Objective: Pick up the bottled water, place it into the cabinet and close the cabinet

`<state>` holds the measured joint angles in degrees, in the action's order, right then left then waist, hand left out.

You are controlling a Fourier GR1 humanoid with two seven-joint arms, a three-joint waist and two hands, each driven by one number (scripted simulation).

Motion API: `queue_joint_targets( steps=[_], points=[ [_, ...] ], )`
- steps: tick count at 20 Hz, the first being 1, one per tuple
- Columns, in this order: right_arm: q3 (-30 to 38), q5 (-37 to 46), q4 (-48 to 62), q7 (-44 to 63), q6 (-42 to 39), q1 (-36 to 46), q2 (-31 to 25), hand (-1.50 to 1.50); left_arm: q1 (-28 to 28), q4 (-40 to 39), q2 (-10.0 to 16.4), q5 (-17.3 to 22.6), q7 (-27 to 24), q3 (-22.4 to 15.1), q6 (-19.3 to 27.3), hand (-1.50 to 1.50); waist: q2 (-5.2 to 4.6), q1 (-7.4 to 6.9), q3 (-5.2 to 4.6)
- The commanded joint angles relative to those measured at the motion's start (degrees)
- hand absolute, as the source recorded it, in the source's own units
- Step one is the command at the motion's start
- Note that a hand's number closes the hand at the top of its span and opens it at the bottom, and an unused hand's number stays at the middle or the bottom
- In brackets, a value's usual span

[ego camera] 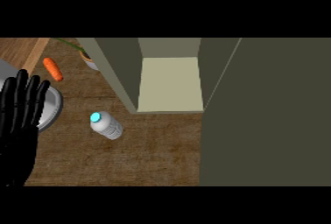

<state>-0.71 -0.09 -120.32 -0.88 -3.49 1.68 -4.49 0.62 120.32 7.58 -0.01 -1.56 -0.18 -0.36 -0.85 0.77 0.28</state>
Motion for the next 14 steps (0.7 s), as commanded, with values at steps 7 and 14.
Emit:
queue_joint_targets(
  steps=[7,14],
  points=[
    [-6.14,-5.50,-5.09,3.43,-5.43,-8.94,1.03,-1.50,-0.57,-3.83,-7.34,4.88,6.14,2.39,12.61,-1.50,0.85,-1.16,-0.33],
    [-15.97,-1.46,-18.72,8.75,-4.10,-18.86,2.80,-1.50,2.08,10.52,-7.52,-1.04,19.69,-4.48,20.07,-1.50,1.15,-0.56,-0.25]
  ],
)
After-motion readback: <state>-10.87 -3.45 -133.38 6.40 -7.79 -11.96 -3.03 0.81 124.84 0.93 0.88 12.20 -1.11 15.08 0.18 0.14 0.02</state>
